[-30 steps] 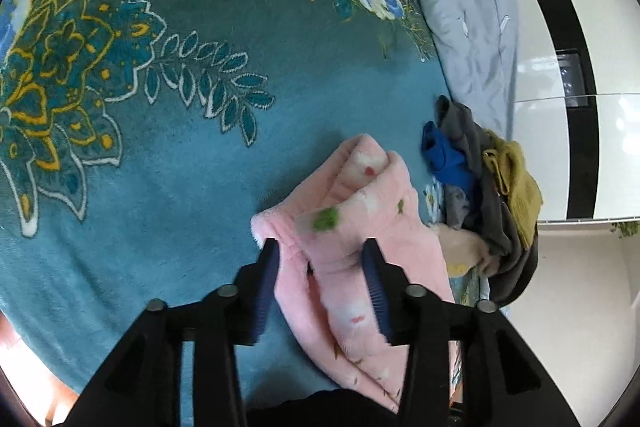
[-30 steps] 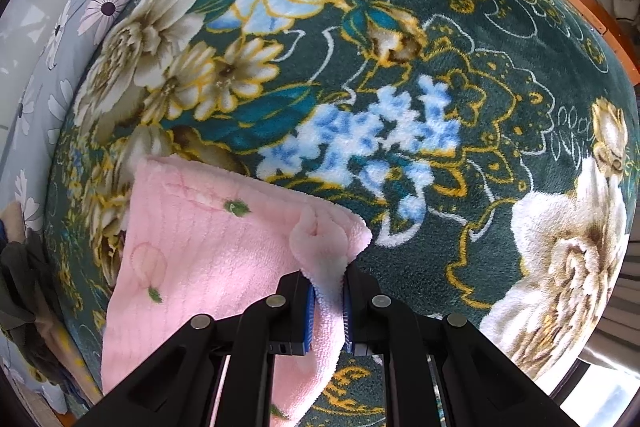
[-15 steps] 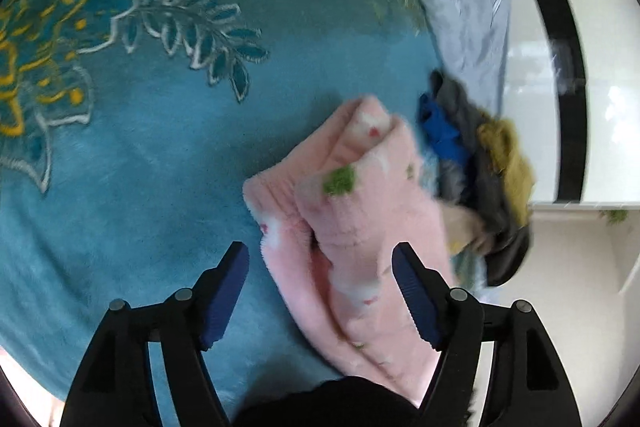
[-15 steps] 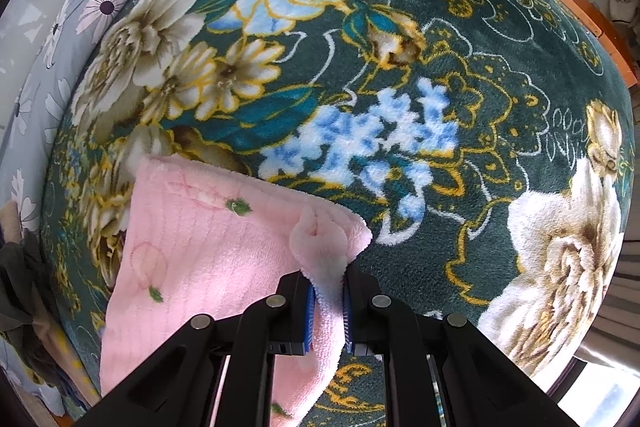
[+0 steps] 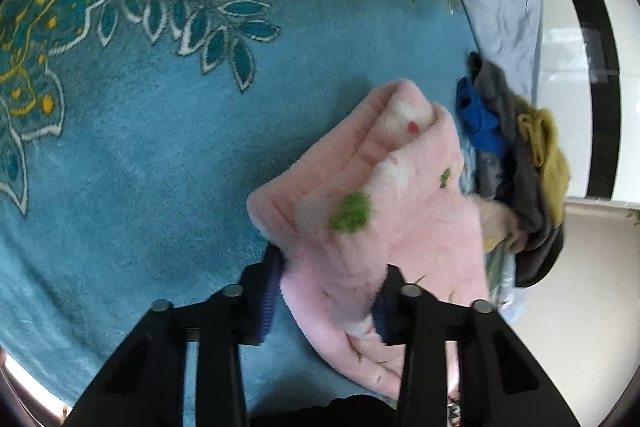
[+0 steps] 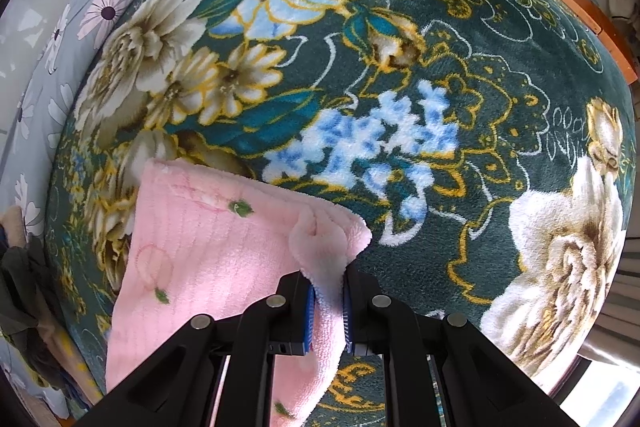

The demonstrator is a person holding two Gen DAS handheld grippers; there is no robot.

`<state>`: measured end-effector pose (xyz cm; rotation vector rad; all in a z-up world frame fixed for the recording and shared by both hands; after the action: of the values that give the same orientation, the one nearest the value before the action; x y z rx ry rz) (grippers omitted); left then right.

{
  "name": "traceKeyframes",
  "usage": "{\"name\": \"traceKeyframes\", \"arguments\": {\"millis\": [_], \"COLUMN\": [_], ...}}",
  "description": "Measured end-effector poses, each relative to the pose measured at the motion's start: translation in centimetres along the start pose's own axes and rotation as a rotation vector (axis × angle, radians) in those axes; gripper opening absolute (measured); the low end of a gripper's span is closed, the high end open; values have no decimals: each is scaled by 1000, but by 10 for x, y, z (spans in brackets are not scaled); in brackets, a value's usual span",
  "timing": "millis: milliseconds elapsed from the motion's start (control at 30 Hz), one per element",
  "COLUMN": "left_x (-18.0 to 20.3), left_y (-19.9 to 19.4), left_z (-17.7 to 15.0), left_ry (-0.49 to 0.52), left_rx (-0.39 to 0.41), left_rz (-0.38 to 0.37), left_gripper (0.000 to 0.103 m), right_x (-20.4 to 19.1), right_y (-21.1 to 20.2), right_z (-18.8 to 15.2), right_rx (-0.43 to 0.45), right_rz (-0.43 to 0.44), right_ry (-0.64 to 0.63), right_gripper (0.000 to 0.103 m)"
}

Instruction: Fold clothes

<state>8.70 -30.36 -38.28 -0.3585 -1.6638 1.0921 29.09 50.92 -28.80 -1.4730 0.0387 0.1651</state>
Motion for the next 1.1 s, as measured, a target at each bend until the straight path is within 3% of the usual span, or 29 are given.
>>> {"name": "traceKeyframes", "arguments": {"millis": [67,267,467,667,733,833,967,1100], "left_x": [4,24,78,156,169,136,38,-11], "left_y": [-3,-19,-56,-136,-159,-141,-65,-41], "left_z": [2,11,36,54,50,40,26,14], "left_ry": [3,5,60,226,295,282,89,-44], "left_rx": [6,70,181,375,427,375,168,118], "left_rz": [22,40,-34,-183,-209,-123,89,115], "left_gripper": [22,13,12,11,12,12,12,12], "right_x": [3,5,-18,-67,-64,-51,-33,-15], "right_y": [6,1,-29,-85,-75,-49,-14,16], "right_z": [5,10,24,48,46,36,21,8], "right_rx": [-2,15,50,142,132,94,43,-1], "right_rz": [6,53,211,493,478,399,293,198], "right_ry": [5,33,71,32,26,21,15,10], "right_gripper": [12,12,9,9,9,9,9,9]}}
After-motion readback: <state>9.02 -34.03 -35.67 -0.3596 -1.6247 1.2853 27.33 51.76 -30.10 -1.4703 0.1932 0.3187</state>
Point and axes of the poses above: each gripper's, at about its wrist camera, not at the fingertips, and y roughly the way its jaws point, x to its right, z to its top, the point moved 9 cm from there along y, roughly the way its jaws point, and after that the axes turned 5 degrees about y, right-handed, at the moved point
